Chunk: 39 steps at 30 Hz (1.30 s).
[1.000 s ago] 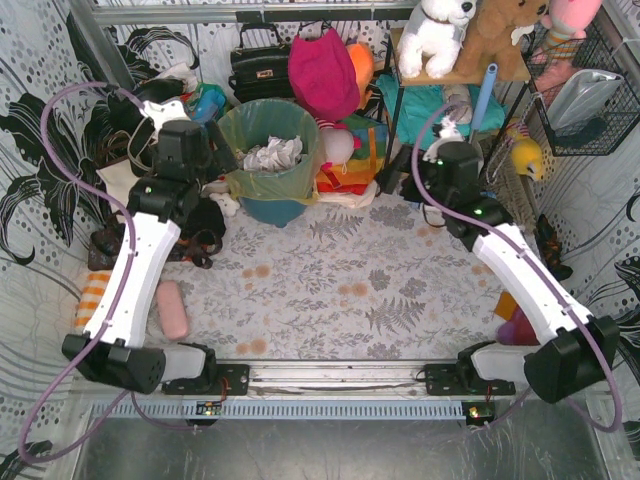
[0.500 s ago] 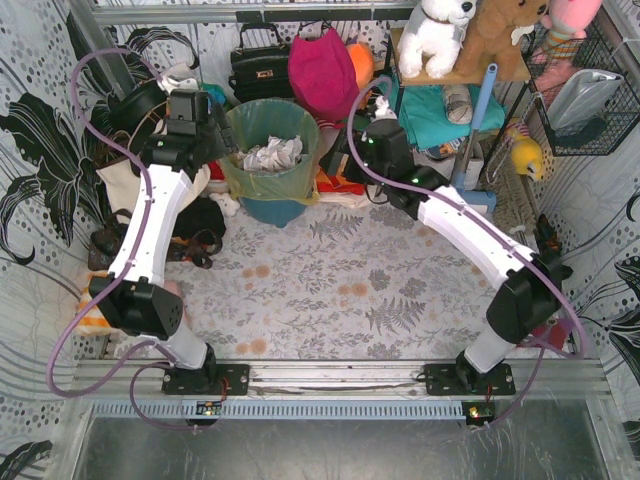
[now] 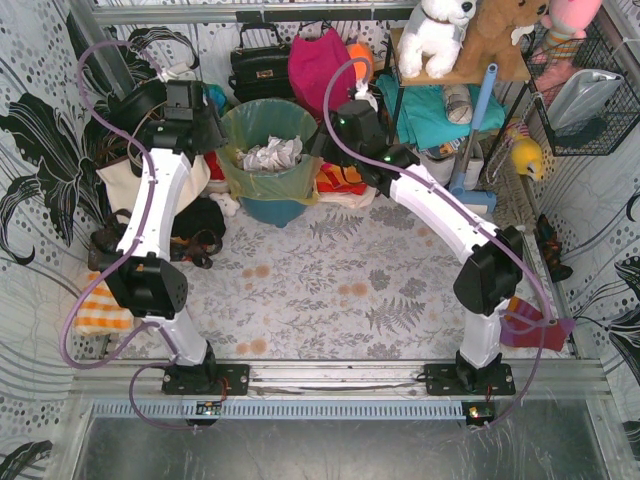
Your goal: Tie the trash bag
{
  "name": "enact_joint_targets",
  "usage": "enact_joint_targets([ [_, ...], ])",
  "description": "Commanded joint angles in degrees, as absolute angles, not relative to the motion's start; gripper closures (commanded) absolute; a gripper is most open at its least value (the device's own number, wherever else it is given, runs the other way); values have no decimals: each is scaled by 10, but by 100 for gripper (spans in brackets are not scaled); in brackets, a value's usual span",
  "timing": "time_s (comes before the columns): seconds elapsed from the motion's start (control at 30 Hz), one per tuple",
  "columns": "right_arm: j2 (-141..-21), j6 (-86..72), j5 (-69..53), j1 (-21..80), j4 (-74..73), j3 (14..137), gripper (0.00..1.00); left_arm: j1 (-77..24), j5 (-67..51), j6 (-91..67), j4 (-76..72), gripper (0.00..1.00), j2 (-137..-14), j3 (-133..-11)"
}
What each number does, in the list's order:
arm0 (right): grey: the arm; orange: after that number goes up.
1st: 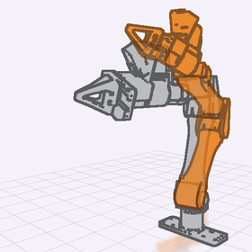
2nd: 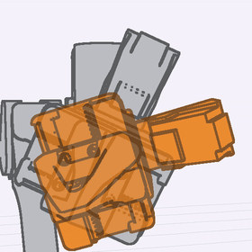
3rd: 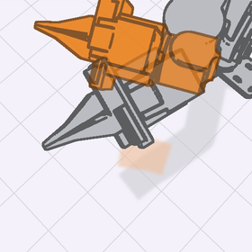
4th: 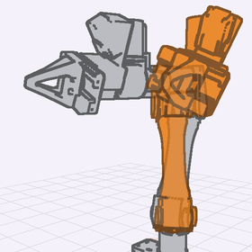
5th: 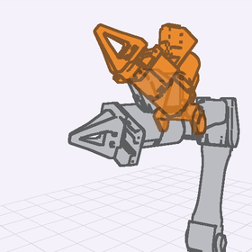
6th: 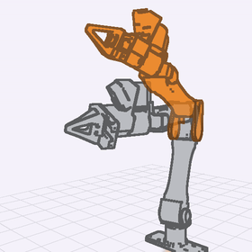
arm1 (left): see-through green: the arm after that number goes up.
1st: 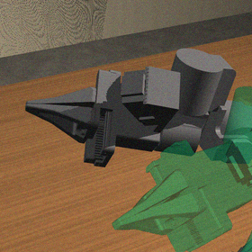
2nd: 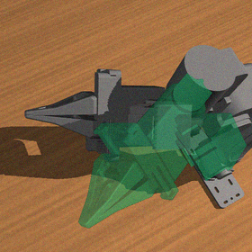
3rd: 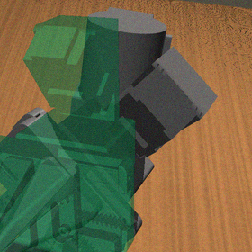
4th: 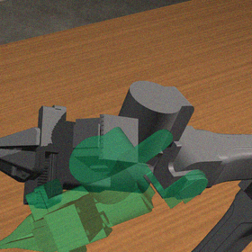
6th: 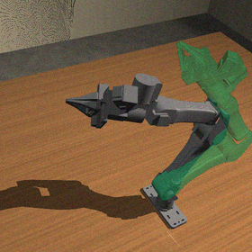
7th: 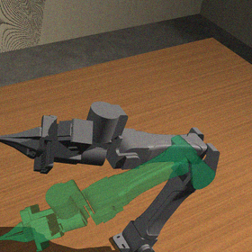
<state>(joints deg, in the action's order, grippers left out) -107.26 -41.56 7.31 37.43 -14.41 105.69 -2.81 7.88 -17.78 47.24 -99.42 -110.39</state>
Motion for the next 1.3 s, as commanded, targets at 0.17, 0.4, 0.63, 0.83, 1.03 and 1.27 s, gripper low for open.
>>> enact_joint_targets([
  [0.17,-1137,-434,134,380,-225,1167,51,-12,33,-156,469,54,-1042,-1161],
  [0.4,-1171,-427,129,380,-247,1208,61,-10,10,-149,478,67,-1057,-1173],
  [0.63,-1179,-425,119,383,-254,1216,87,-8,7,-141,484,88,-1048,-1162],
  [0.83,-1165,-422,134,384,-267,1221,100,-8,-9,-136,500,100,-1044,-1173],
  [1.03,-1138,-400,132,385,-309,1237,100,-9,-48,-121,528,100,-1015,-1161],
  [1.27,-1087,-397,119,387,-354,1202,100,-13,-83,-129,523,100,-929,-1087],
])
